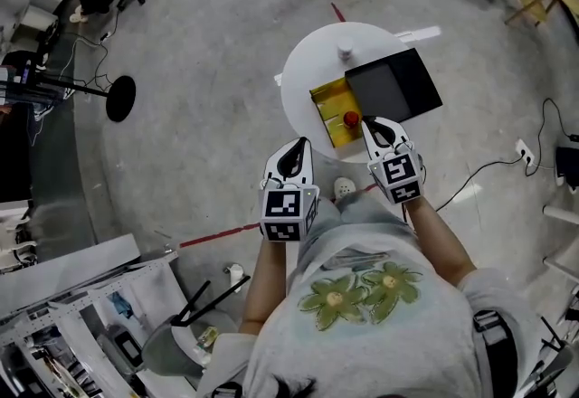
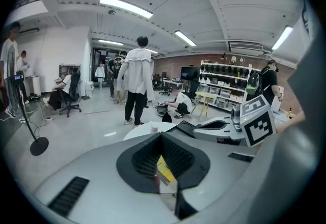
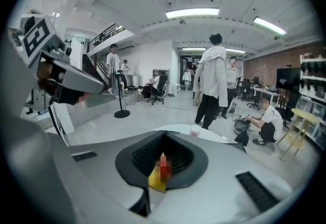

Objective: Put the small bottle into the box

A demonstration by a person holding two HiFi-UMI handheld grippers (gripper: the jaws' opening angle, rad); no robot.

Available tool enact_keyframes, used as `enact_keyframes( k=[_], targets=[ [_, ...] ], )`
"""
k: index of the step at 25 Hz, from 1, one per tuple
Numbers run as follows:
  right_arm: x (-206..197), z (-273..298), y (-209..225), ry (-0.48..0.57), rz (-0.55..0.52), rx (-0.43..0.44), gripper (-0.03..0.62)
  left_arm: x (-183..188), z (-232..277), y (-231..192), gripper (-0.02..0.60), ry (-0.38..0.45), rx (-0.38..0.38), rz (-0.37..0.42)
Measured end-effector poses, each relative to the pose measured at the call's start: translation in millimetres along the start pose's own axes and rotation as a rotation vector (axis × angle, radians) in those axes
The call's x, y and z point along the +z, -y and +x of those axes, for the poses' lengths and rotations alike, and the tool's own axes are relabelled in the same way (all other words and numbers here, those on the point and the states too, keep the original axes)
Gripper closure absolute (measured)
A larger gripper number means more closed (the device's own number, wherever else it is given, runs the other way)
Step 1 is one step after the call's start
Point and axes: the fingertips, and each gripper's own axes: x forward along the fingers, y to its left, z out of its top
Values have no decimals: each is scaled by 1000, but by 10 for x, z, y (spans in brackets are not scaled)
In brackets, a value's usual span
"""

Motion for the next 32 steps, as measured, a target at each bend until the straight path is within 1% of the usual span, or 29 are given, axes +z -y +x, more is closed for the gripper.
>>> enact_keyframes(
  k=[5,12,16,32],
  targets=[
    [203,-230,-43,59,21,30,591,98,-43,74,588,21,-15,23],
    [308,-384,-55,96,34,42,591,151,-63,143,586,28,-30,49],
    [304,-441,-58,101,49,44,591,137,-102,146,586,27,-33,52],
    [229,-550,-47,87,50,40,591,109,-89,229,586,26,-59,60]
  ],
)
